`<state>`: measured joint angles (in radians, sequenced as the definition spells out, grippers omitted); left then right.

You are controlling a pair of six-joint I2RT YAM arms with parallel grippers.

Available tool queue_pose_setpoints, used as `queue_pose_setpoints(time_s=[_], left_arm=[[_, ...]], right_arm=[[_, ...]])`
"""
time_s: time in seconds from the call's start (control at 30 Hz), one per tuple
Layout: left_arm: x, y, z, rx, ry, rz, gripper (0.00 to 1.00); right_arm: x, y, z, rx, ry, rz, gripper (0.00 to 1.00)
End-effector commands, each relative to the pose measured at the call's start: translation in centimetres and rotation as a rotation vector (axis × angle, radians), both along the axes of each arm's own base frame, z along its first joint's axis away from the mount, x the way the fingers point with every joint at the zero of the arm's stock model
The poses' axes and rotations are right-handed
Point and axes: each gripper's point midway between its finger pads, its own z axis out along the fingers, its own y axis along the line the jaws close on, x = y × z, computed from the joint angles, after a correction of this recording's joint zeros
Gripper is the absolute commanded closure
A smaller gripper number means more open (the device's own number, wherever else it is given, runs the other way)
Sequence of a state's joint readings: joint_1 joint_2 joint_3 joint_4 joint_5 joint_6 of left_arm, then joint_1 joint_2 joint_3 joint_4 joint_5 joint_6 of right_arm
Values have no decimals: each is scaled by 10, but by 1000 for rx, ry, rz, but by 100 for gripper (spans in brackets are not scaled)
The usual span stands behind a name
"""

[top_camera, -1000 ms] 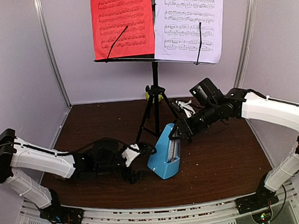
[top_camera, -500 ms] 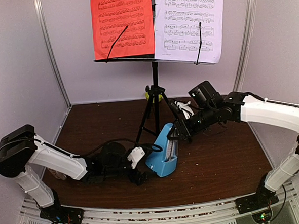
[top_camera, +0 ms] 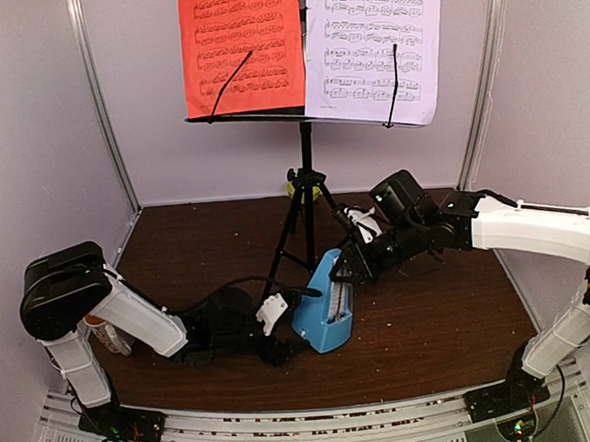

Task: Set up the instrument practice props

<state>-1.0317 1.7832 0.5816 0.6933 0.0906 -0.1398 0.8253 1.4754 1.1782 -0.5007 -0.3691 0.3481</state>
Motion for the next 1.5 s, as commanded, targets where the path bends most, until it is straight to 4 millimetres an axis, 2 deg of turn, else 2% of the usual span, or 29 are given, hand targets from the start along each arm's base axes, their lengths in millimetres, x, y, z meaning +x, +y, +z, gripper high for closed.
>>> queue_pose_setpoints(time_s=[0.0, 0.23, 0.67, 0.73, 0.8, 0.87, 0.97, 1.07, 1.17, 1.23, 1.33, 1.37, 1.47], left_arm=[[11, -5, 13, -68, -30, 0, 23], [14, -8, 27, -106, -36, -26, 22], [32, 6, 32, -114, -37, 18, 66], [35, 9, 34, -114, -42, 32, 65], [37, 13, 36, -105, -59, 45, 57], [37, 16, 39, -94, -69, 52, 45], [38, 22, 42, -71, -82, 66, 36], [37, 28, 46, -61, -94, 78, 30], [34, 35, 45, -54, -95, 88, 27], [32, 39, 44, -50, -88, 94, 27], [27, 45, 45, -51, -76, 100, 28], [26, 47, 45, -52, -72, 102, 29], [20, 53, 43, -45, -58, 102, 36]], right_arm=[[2, 15, 30, 113, -60, 14, 81], [2, 14, 32, 110, -69, 12, 81], [0, 14, 32, 106, -74, 6, 80], [0, 15, 34, 110, -75, 2, 79], [-2, 18, 37, 120, -74, 7, 74], [-5, 22, 39, 131, -64, 20, 62], [-14, 28, 39, 139, -39, 53, 43], [-21, 28, 39, 149, -21, 74, 21], [-26, 27, 50, 187, -28, 91, 4], [-28, 24, 59, 234, -19, 95, 2], [-16, 9, 63, 303, 27, 45, 3], [-10, 1, 61, 316, 40, 20, 5], [6, -24, 36, 296, 78, -70, 15]])
